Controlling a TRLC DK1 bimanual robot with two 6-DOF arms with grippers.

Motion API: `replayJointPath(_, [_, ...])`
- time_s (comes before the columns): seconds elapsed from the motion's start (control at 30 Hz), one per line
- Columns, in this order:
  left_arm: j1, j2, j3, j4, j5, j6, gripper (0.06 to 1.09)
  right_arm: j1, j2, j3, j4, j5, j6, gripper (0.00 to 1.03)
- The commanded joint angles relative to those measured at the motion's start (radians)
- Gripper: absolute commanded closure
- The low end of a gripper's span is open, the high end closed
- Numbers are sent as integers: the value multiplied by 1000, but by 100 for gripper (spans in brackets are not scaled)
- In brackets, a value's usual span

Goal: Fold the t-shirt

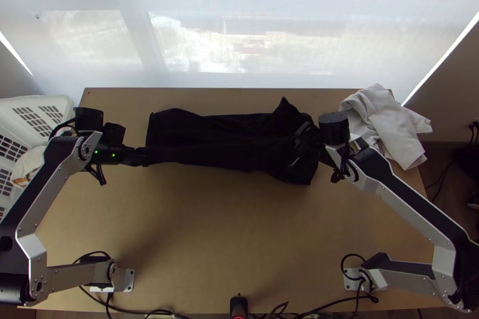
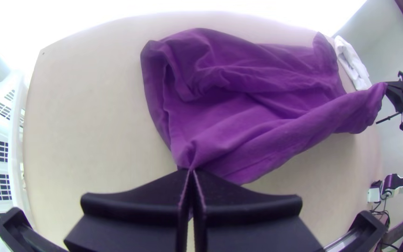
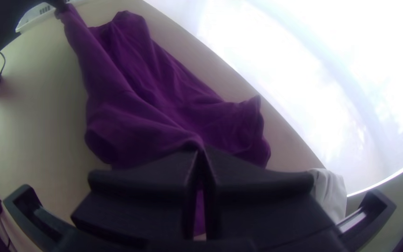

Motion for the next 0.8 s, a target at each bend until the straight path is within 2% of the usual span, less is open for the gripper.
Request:
replayJointPath(0.0, [1,52,82,14,-3,17,105,-41,97,97,10,1,-2,100])
replayJointPath(0.77, [7,326,358,76,-12,44,105,-137,448,431,22,1,3,100])
